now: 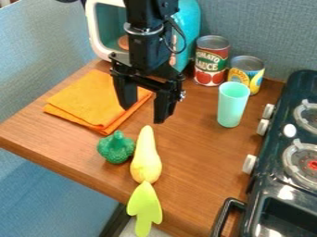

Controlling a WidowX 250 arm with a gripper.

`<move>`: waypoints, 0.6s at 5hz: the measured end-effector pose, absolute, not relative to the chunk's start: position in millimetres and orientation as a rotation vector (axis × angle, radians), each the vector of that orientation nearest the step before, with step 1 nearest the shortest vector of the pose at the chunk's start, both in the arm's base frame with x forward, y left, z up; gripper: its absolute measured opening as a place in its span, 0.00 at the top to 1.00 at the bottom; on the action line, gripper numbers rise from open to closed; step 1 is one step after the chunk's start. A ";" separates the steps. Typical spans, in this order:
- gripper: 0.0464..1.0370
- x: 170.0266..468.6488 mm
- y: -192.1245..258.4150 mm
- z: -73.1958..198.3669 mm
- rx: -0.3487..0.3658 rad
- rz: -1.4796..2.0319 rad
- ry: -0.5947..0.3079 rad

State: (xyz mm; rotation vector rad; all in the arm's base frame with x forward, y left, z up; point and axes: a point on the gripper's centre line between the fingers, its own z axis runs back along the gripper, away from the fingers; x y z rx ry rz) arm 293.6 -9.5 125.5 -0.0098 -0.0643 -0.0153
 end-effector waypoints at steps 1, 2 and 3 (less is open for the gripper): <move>0.04 292.5 -9.4 117.3 -0.009 -0.011 -0.038; 0.04 296.0 -10.4 112.9 -0.011 0.033 -0.061; 0.04 295.0 -22.6 102.2 0.001 0.080 -0.088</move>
